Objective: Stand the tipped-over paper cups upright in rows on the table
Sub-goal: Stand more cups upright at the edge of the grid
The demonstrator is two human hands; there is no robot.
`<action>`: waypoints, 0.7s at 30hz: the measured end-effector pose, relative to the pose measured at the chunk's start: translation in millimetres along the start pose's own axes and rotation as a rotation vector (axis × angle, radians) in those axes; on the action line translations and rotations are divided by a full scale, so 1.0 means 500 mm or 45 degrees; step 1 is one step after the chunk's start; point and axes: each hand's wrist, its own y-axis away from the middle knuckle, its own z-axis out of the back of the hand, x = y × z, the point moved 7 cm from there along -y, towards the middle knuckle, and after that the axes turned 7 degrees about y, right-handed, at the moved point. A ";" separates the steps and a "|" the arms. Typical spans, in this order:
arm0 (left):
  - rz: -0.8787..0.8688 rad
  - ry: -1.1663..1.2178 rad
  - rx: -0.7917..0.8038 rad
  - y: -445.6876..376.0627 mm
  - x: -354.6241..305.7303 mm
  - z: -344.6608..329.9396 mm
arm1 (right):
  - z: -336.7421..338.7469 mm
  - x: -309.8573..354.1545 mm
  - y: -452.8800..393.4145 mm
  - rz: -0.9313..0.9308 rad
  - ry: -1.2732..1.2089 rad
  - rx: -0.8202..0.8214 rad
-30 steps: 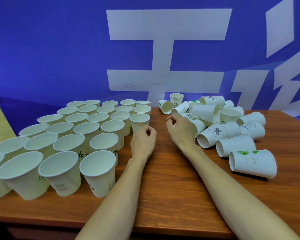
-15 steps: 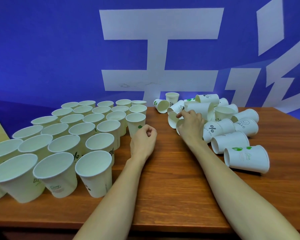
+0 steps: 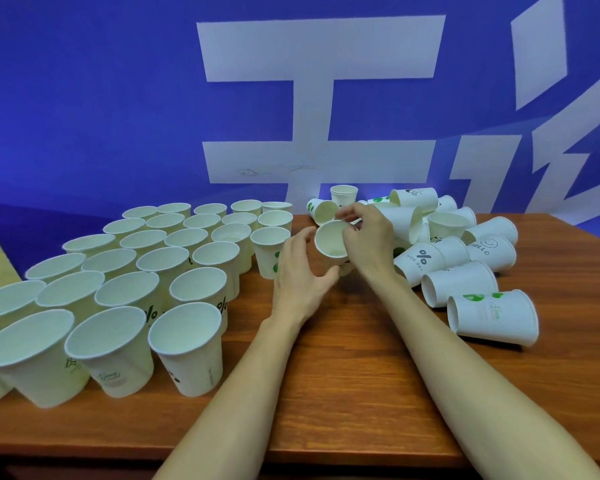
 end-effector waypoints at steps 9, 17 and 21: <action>0.061 0.006 -0.030 0.002 -0.017 0.008 | -0.022 0.009 0.012 -0.148 -0.357 0.214; 0.314 0.066 -0.019 0.017 -0.009 0.012 | -0.068 -0.028 0.023 -0.269 -0.376 0.444; 0.267 -0.081 -0.035 0.023 -0.015 0.028 | -0.092 -0.028 0.041 -0.253 -0.352 0.524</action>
